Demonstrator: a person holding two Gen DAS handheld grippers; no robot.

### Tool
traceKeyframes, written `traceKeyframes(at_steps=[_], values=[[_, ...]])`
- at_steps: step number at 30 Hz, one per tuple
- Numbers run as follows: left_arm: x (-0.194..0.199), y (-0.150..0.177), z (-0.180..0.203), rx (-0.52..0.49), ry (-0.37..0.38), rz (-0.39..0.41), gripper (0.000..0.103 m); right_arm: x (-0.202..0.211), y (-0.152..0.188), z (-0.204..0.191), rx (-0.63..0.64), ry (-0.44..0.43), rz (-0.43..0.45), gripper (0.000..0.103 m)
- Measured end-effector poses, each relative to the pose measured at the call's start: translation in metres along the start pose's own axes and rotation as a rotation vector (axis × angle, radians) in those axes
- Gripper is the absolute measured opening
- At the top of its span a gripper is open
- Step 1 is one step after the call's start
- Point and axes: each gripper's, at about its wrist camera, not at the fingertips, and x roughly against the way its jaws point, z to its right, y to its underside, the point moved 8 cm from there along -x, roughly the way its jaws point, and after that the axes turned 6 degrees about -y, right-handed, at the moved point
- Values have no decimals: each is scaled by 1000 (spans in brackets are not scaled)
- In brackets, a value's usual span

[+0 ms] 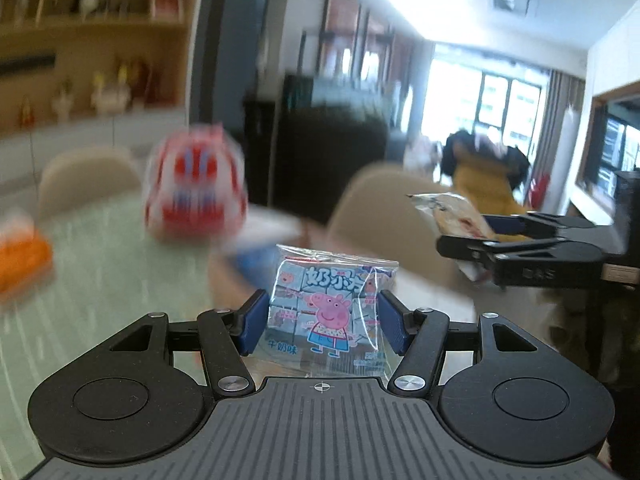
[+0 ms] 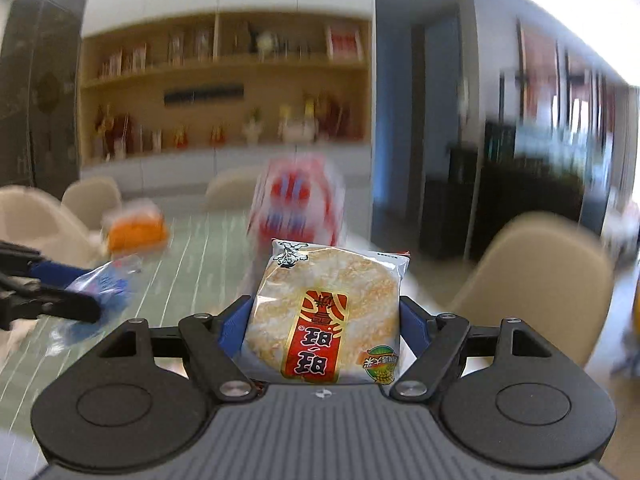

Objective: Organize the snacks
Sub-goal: 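Carry both packets over the pink box and open both tools to drop them in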

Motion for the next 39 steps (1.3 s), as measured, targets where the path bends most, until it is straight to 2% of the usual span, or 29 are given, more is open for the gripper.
traceKeyframes(at_steps=[2,5,8,10,12,13,15,19,22,24,27,29,32,34,37,39], values=[[-32,-28,1,11,-1,6,65,-6,-39,14,-1,27,44,77],[-102,-41,-5,124,24,-55,65,-19,-75,35,-40,55,80,77],[-170,-18,-9,168,11,-172,65,-34,-77,48,-55,77,64,77],[-211,14,-10,156,-6,-305,65,-43,-66,53,-61,87,41,77],[-230,39,-16,148,-11,-380,65,-55,-52,56,-50,95,4,77],[-232,42,-17,143,1,-367,65,-64,-46,57,-40,99,-18,77],[-223,34,-21,156,35,-292,65,-85,-38,57,-44,91,-55,77],[-186,8,-46,248,87,-178,65,-138,-35,49,-123,26,-116,77],[-162,2,-68,296,83,-151,65,-183,-24,40,-186,-30,-194,77],[-148,6,-88,330,52,-134,65,-219,-6,31,-230,-63,-286,77],[-144,20,-120,374,8,-148,65,-264,32,17,-287,-104,-461,77],[-146,31,-140,413,-6,-172,65,-273,44,14,-303,-107,-510,77],[-166,42,-163,469,3,-206,65,-259,32,11,-275,-105,-441,78],[-182,46,-165,497,28,-220,65,-243,18,8,-230,-110,-394,83],[-211,46,-160,486,42,-227,65,-224,-1,10,-183,-91,-338,86],[-227,51,-159,470,6,-245,61,-214,-5,12,-175,-86,-325,87]])
